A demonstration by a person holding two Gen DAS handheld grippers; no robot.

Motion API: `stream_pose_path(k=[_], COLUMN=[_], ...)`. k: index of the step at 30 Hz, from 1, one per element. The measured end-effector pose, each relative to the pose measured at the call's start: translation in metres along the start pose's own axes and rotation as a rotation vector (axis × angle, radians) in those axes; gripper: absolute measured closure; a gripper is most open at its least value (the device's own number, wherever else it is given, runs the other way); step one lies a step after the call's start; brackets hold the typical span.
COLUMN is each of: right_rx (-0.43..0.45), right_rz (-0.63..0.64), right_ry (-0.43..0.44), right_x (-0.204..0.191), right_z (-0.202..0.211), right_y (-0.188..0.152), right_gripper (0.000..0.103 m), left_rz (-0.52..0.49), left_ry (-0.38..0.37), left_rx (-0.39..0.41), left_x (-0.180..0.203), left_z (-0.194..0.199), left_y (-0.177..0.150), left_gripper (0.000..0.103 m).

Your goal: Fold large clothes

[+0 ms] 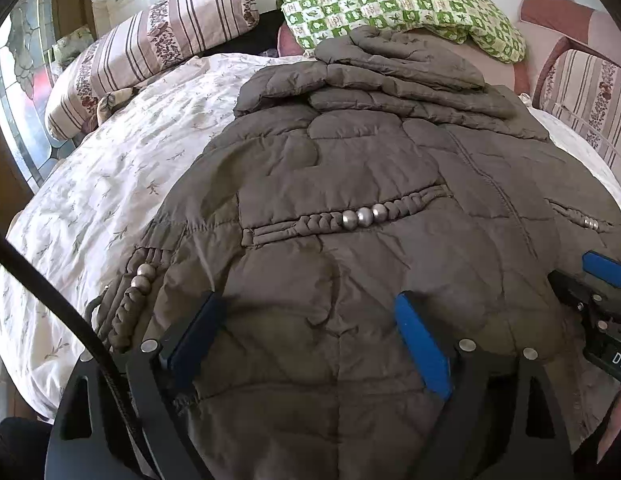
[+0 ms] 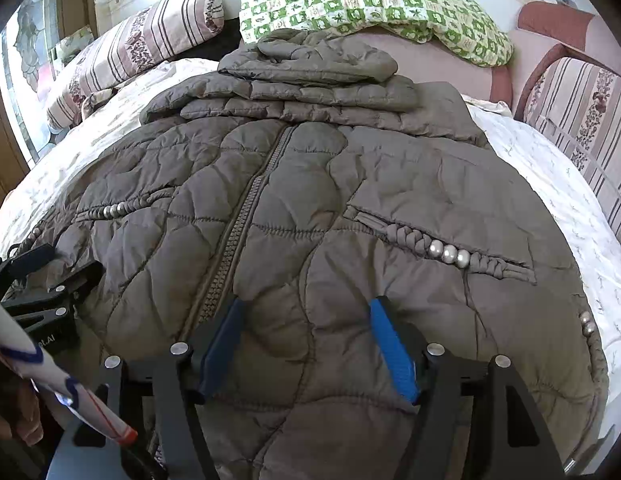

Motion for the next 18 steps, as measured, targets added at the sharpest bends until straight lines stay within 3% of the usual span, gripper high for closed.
stream_pose_path(k=[10,18], right_rx=[-0.013,0.007], right_rz=[-0.049,-0.042], right_ry=[-0.013,-0.013], right_x=[0.007,0.011], right_z=[0.002,0.003], right_y=[-0.005,-0.01], right_gripper=[0.016,0.01], left_rz=[0.023,0.038], left_ry=[-0.007,0.009], left_rx=[-0.022,0.017], left_x=[-0.004,-0.004], left_z=[-0.003,0.001], left_y=[-0.004,-0.008], left_gripper=[0.008,0.006])
Point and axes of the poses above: each gripper's, at about its wrist camera, not at the fingertips, and z roughly against the way its jaws point, x to its right, y to its top, the point moved 7 cm from there along -z, roughly the way its jaws point, and after that the axes turned 9 degrees about y, right-handed, at the moved point
